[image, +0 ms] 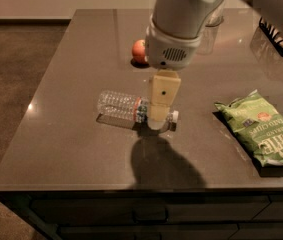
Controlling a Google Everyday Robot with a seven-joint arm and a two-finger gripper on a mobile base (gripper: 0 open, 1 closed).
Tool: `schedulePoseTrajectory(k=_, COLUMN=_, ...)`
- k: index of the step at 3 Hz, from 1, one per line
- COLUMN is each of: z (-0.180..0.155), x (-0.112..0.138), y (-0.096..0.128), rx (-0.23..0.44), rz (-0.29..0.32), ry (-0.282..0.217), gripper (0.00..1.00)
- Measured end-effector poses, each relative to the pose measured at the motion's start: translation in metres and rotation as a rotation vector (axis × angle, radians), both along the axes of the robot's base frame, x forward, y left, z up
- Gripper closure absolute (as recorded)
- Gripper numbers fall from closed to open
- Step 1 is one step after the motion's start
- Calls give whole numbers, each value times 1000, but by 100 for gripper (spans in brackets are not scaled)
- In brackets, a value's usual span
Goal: Place water bottle upright
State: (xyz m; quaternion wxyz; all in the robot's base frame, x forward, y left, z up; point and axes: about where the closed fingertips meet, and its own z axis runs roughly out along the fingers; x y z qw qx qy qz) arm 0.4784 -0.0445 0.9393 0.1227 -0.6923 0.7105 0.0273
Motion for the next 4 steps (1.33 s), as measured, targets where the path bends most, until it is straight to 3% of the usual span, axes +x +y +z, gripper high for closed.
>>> schedulePoseTrajectory(k=1, z=-47, x=18, y=15, rx=-73, rz=-107, ry=31, gripper=0)
schedulePoseTrajectory(k=2, z=-77, x=27, y=13, rx=-124, rz=-180, ry=62, gripper=0)
schedulePoseTrajectory(k=3, z=-94, x=36, y=6, rx=-168, rz=-259, ry=80, gripper=18)
schedulePoseTrajectory(k=4, z=-98, x=40, y=0, rx=-180, rz=-297, ry=97, gripper=42)
